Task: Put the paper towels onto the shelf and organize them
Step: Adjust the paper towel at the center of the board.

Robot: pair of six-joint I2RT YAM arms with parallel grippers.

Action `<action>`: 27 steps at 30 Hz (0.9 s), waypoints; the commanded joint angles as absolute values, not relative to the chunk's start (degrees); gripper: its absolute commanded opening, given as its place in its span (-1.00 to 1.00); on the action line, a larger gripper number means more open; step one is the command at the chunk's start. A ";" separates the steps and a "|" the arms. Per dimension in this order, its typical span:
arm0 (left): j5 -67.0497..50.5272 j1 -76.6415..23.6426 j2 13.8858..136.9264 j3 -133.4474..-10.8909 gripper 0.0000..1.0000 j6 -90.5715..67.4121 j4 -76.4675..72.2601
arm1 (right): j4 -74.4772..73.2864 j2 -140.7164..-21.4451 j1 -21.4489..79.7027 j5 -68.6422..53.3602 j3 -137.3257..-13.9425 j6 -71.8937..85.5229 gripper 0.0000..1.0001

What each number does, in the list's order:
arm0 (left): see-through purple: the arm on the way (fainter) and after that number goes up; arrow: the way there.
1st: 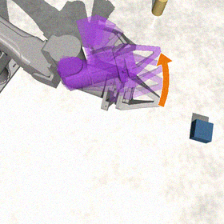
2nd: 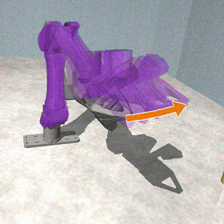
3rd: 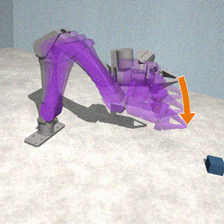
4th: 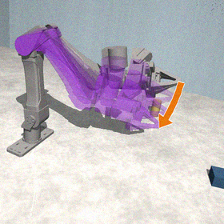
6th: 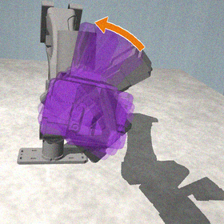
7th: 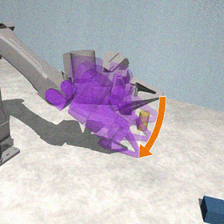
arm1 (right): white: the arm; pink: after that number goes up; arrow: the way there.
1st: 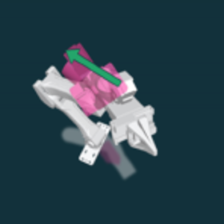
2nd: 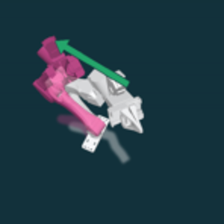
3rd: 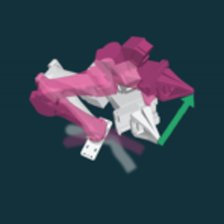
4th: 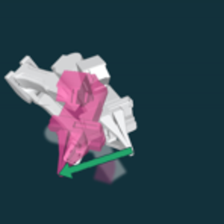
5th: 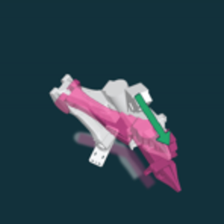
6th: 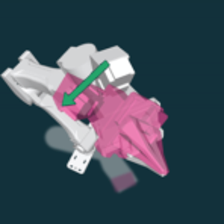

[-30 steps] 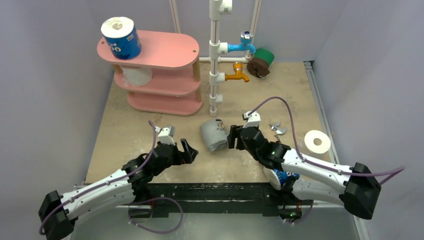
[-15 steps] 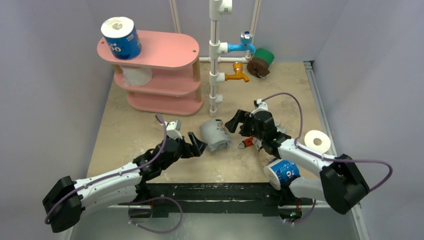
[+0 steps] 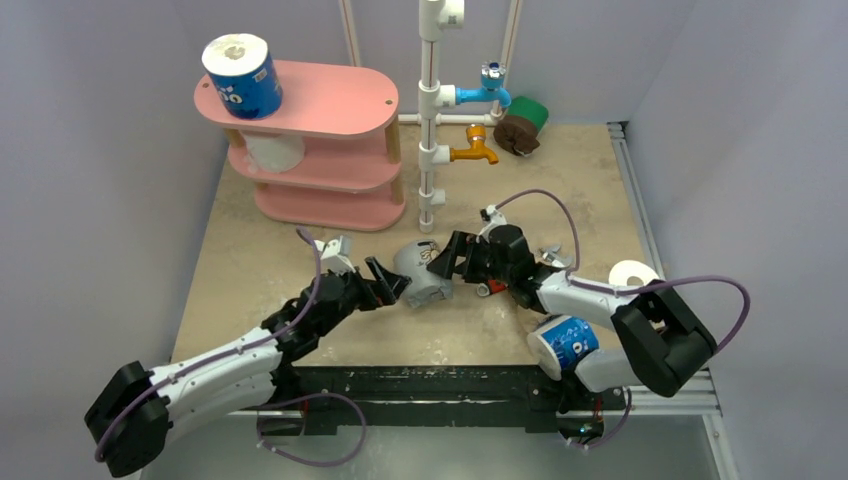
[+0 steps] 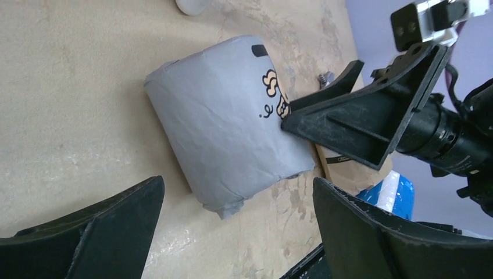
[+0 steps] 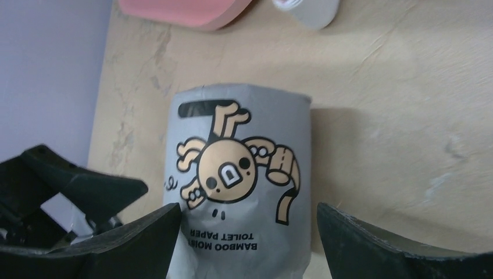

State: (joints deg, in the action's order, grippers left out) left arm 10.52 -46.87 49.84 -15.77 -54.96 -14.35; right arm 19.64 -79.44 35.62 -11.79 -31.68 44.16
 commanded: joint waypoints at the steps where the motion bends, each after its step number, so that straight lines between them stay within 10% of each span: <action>1: 13.59 -46.49 42.08 -12.79 0.96 -55.63 -10.75 | 22.21 -79.66 40.80 -12.15 -32.20 47.51 0.74; 27: 18.86 -46.10 1.33 -13.63 0.96 -57.31 29.13 | 12.31 -70.12 54.02 4.34 -35.72 40.58 0.80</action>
State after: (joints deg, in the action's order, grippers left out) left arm 21.23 -46.35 3.57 -11.49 -56.12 24.16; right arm 15.70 -74.81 55.68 -1.91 -35.05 46.17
